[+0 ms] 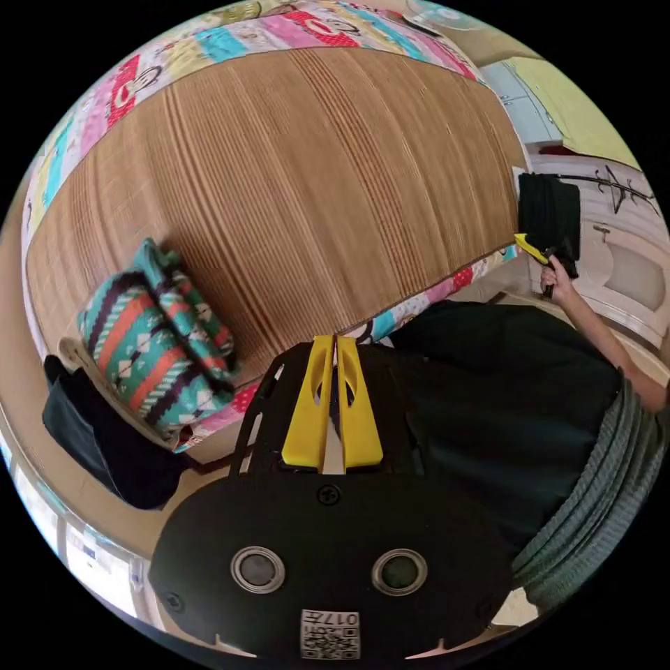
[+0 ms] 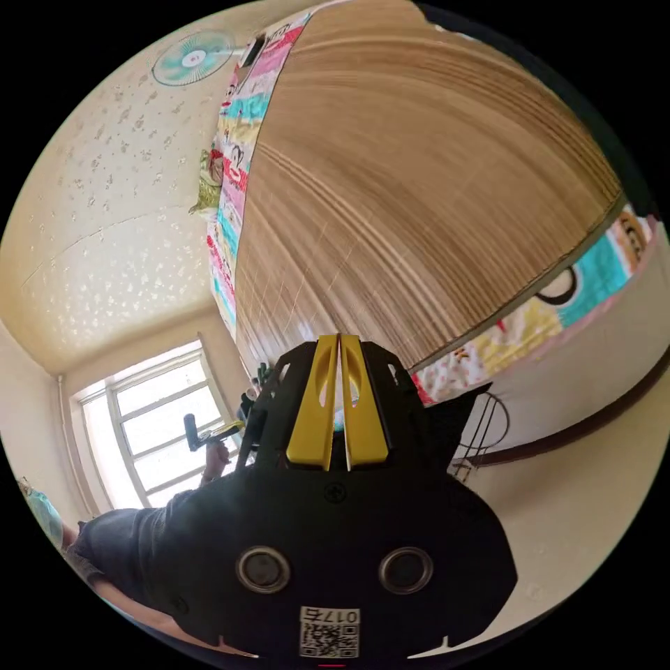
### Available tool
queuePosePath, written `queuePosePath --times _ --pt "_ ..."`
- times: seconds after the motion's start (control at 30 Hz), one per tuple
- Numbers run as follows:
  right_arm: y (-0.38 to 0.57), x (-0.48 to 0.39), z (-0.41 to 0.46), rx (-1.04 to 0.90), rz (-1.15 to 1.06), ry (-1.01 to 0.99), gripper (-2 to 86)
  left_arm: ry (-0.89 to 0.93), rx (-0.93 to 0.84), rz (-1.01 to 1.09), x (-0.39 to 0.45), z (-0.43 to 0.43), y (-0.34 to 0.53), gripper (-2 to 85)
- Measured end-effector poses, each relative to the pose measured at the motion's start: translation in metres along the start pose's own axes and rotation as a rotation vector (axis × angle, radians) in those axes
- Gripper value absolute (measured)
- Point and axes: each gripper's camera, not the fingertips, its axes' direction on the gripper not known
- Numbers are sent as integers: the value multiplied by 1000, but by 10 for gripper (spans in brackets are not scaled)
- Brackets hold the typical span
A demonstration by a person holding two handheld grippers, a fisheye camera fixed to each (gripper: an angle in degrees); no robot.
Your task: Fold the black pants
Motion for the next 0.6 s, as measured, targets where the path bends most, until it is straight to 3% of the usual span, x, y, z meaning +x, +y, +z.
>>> queuePosePath --times 0.13,0.23,0.33,0.5,0.6 --pt "15 -8 -139 293 2 223 19 153 67 -38 14 2 -27 -10" --pt "14 -27 -231 453 7 425 39 120 76 -30 26 3 -34 -10" --pt "-2 -37 -291 486 28 578 73 77 64 -14 37 8 -34 -10" --pt "-34 -6 -277 278 160 648 108 255 176 -107 21 16 -19 -10" --pt "-10 -11 -271 417 236 644 79 346 248 -201 6 22 -6 -10"
